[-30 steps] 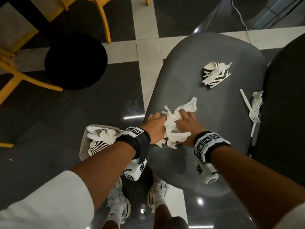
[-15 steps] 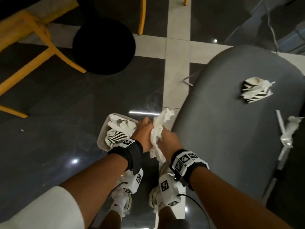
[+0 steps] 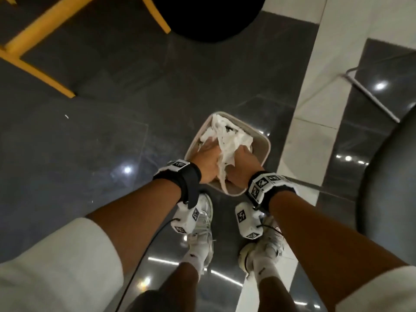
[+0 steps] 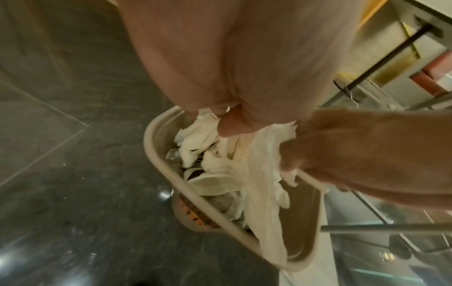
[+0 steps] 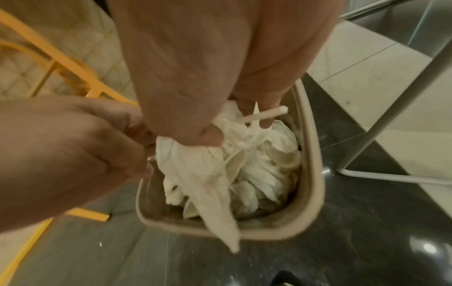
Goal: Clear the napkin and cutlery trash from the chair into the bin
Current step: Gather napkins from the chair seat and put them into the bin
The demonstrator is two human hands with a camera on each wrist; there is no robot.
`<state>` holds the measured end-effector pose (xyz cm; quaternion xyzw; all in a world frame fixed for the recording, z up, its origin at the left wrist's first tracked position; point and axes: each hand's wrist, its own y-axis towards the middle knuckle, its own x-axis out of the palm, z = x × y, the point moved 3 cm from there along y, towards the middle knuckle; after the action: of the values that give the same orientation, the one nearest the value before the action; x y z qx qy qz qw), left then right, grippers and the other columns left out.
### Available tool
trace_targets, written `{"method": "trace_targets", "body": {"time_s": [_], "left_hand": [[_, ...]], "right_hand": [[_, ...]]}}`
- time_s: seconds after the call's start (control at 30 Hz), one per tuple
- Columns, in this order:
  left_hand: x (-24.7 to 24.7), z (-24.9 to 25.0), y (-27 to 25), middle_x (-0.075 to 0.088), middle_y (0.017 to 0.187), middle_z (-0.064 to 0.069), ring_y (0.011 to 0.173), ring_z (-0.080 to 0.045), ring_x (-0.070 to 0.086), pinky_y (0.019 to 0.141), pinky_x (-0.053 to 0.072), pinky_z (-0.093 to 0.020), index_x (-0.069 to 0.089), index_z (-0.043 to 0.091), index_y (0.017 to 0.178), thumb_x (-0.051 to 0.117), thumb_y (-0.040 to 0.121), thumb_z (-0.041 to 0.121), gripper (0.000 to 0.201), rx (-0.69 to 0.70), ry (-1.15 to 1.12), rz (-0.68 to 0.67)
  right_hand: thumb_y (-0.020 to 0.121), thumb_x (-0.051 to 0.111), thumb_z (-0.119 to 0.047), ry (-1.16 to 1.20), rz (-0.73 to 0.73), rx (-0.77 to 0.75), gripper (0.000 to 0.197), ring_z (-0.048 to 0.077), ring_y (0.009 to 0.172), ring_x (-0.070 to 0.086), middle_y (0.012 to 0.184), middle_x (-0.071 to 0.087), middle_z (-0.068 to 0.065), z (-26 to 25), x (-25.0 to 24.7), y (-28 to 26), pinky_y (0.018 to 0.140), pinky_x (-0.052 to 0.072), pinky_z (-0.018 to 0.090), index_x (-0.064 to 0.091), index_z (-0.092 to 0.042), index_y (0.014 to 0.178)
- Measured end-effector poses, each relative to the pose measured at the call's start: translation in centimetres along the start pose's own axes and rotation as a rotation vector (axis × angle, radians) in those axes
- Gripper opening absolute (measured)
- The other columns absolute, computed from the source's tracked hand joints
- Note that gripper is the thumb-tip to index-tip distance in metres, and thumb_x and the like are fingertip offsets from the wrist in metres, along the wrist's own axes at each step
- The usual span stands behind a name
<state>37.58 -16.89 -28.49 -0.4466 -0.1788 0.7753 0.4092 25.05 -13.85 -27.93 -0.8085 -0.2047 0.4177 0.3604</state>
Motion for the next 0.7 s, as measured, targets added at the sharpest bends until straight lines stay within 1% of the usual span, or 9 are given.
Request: {"method": "trace_targets", "body": {"time_s": [0.07,0.17,0.27,0.33,0.4,0.47,0.53,0.6,0.7], "left_hand": [[0.8,-1.5,0.2,0.014,0.166,-0.003,0.153,-0.026,0.01,0.122,0.018,-0.048,0.025,0.023,0.155,0.045,0.094,0.025,0.064,-0.035,0.146,-0.022],[0.1,-1.5,0.1,0.04,0.153,-0.016,0.143,-0.031,0.035,0.118,0.029,-0.042,0.045,0.007,0.144,0.048,0.092,0.013,0.053,-0.004,0.135,0.055],[-0.8,-1.4,0.0,0.047,0.145,-0.013,0.127,-0.031,0.052,0.107,0.044,-0.04,0.051,0.006,0.136,0.05,0.091,0.01,0.045,0.046,0.135,0.174],[-1.6,-2.0,-0.2,0.041,0.14,-0.008,0.111,-0.028,0.057,0.091,0.051,-0.041,0.054,0.008,0.125,0.055,0.089,0.008,0.036,0.008,0.126,0.252],[-2.5,-2.2,-0.1,0.043,0.128,-0.008,0.107,-0.028,0.053,0.088,0.05,-0.042,0.058,0.011,0.113,0.059,0.082,0.004,0.033,0.024,0.156,0.364],[-3.0,-3.2,0.3,0.046,0.119,-0.01,0.105,-0.03,0.049,0.088,0.045,-0.043,0.058,0.013,0.106,0.059,0.076,0.002,0.032,-0.031,0.189,0.459],[-3.2,-4.4,0.4,0.047,0.118,-0.01,0.099,-0.03,0.052,0.083,0.047,-0.045,0.052,0.012,0.107,0.057,0.081,0.004,0.028,-0.161,0.089,0.474],[-2.9,-5.7,0.6,0.054,0.111,-0.01,0.088,-0.029,0.055,0.076,0.048,-0.042,0.045,0.013,0.112,0.05,0.093,0.015,0.02,-0.253,-0.039,0.382],[-2.2,-6.1,0.5,0.062,0.096,-0.014,0.089,-0.037,0.061,0.07,0.047,-0.04,0.047,0.013,0.111,0.042,0.099,0.025,0.017,-0.262,-0.016,0.281]], "right_hand": [[0.091,0.055,-0.026,0.038,0.043,-0.098,0.058,0.033,0.125,0.051,0.141,0.044,0.015,-0.7,0.0,-1.2,0.101,0.042,0.037,0.033,-0.005,0.14],[0.094,0.053,-0.029,0.003,-0.001,-0.259,0.06,0.029,0.119,0.054,0.143,0.042,0.013,-2.3,0.3,-2.6,0.093,0.04,0.029,0.028,-0.007,0.143],[0.096,0.053,-0.032,-0.26,-0.113,-0.329,0.06,0.031,0.132,0.041,0.146,0.037,0.014,-2.7,1.5,-1.3,0.11,0.033,0.035,0.035,-0.005,0.146],[0.095,0.055,-0.027,-0.366,-0.175,-0.293,0.057,0.033,0.135,0.036,0.144,0.038,0.014,-2.0,2.8,1.5,0.116,0.028,0.041,0.038,-0.004,0.144],[0.092,0.057,-0.021,-0.402,-0.252,-0.237,0.06,0.036,0.141,0.031,0.149,0.036,0.017,-1.1,4.1,4.1,0.12,0.026,0.046,0.034,-0.004,0.145],[0.094,0.052,-0.015,-0.435,-0.286,-0.2,0.061,0.038,0.147,0.021,0.159,0.018,0.019,-0.4,5.4,6.0,0.12,0.025,0.05,0.028,-0.004,0.149],[0.097,0.049,-0.013,-0.446,-0.311,-0.153,0.063,0.039,0.148,0.02,0.164,0.002,0.017,0.3,6.3,6.9,0.119,0.027,0.053,0.021,-0.006,0.153],[0.097,0.052,-0.021,-0.426,-0.322,-0.102,0.069,0.039,0.15,0.018,0.165,-0.001,0.014,1.3,7.3,7.5,0.119,0.026,0.053,0.017,-0.008,0.155],[0.093,0.041,-0.054,-0.361,-0.29,-0.11,0.076,0.03,0.149,0.02,0.165,0.004,-0.003,1.4,6.1,7.1,0.12,0.022,0.053,0.013,-0.024,0.156]]}}
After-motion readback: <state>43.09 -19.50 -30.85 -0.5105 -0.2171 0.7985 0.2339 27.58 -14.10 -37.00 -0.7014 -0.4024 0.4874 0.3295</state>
